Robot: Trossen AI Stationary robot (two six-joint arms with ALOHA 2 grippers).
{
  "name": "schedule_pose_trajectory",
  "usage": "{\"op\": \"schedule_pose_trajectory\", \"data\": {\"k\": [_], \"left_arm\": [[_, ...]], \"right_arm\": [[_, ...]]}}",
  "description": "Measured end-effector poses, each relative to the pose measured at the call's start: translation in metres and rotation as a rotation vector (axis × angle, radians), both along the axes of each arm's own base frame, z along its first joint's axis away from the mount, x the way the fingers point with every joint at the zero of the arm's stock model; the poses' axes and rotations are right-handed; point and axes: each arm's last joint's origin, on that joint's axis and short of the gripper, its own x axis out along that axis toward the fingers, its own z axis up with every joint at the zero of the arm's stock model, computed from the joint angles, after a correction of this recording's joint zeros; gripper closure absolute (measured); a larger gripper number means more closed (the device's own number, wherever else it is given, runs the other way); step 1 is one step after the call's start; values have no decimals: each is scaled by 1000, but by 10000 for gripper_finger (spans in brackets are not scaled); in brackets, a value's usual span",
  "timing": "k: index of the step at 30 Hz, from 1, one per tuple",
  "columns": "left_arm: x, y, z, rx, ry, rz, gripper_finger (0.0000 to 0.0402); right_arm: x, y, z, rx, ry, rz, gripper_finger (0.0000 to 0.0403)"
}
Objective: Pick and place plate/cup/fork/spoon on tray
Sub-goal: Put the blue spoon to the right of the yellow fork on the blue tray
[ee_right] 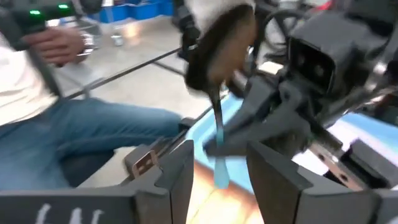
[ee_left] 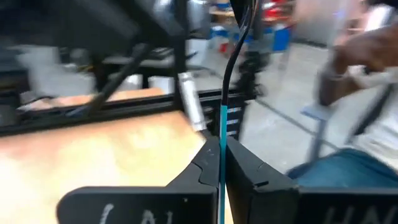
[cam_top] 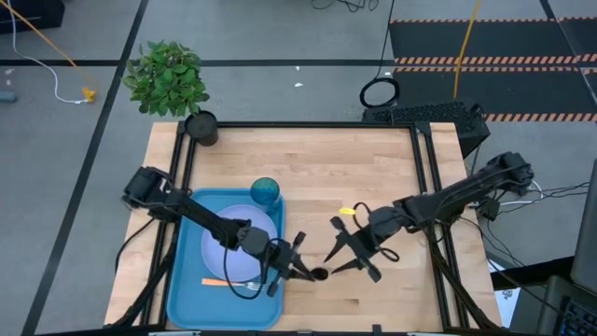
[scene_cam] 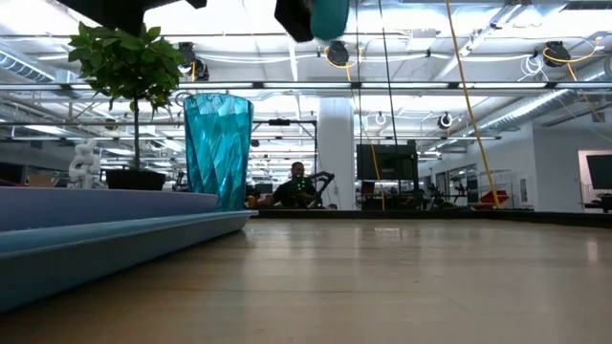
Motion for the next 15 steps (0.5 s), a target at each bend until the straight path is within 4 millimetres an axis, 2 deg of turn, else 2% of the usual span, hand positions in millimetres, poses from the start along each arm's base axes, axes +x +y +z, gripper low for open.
{"op": "schedule_pose_trajectory", "data": {"k": [4, 9, 15], "left_arm": [[0, 6, 8, 11, -26, 189, 391], [0, 10, 8, 82, -36, 360, 396], [-1, 10, 6, 131, -31, 415, 394]], "right_arm": [[-2, 7, 4, -15, -48, -116, 261], [0, 5, 7, -28, -92, -387, 261], [5, 4, 5, 56, -65, -388, 261]]}}
